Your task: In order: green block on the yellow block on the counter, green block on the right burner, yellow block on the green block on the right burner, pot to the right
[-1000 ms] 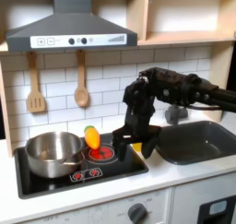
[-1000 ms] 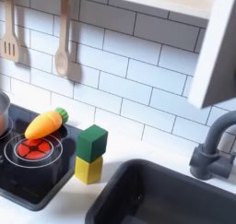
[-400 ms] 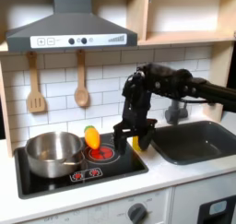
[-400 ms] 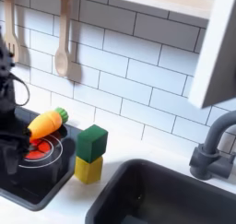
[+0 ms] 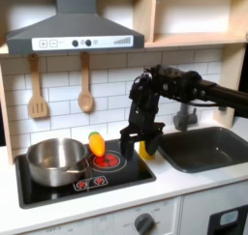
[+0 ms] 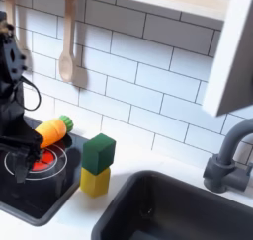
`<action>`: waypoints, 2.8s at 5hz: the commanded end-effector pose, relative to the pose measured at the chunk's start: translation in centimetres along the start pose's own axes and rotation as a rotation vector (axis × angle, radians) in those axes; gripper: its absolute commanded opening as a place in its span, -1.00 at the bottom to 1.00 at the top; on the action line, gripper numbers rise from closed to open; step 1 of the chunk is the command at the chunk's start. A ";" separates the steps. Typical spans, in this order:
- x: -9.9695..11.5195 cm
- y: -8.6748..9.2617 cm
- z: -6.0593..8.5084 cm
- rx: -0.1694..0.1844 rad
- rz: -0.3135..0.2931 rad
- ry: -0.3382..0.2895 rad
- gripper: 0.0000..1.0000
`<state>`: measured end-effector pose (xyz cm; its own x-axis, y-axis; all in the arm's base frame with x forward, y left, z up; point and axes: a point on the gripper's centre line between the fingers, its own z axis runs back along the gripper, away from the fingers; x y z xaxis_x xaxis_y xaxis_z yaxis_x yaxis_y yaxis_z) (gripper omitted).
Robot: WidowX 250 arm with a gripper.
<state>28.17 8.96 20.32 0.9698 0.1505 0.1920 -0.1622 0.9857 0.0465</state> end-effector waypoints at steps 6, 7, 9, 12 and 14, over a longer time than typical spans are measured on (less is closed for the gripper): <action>-0.1 0.0 0.0 -0.001 0.000 0.006 1.00; 0.0 0.0 0.0 -0.002 0.000 0.003 1.00; 0.9 0.4 -0.8 0.002 0.015 -0.003 1.00; 3.9 0.0 0.8 -0.064 0.054 0.022 1.00; 4.3 -1.4 1.9 -0.114 0.028 0.015 1.00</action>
<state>32.15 8.39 23.03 0.9648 0.1893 0.1827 -0.1789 0.9813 -0.0717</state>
